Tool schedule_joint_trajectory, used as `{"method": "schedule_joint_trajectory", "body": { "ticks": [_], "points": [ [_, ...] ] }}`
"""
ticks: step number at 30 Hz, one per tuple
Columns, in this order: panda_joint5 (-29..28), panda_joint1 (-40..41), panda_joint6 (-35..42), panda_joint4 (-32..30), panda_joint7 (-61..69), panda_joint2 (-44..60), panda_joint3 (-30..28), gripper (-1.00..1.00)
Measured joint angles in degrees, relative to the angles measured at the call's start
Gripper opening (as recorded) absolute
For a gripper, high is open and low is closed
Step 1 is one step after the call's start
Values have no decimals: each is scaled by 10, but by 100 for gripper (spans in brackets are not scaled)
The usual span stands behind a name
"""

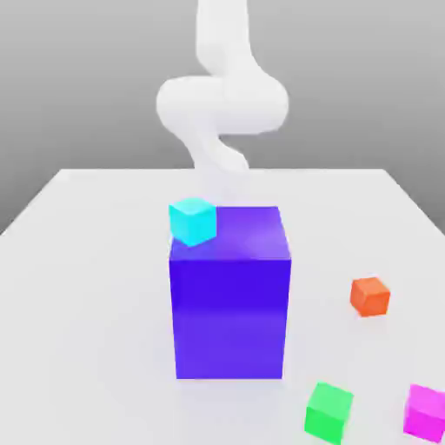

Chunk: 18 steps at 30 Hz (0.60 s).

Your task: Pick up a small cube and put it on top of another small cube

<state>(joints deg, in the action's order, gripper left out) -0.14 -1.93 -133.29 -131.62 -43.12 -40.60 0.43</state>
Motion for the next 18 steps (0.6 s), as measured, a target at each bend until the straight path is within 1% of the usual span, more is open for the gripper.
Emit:
{"method": "schedule_joint_trajectory", "body": {
  "ticks": [10,18],
  "points": [
    [-4,-70,-61,6,111,211,26,0],
    [-17,-119,-109,12,191,377,59,0]
  ]
}}
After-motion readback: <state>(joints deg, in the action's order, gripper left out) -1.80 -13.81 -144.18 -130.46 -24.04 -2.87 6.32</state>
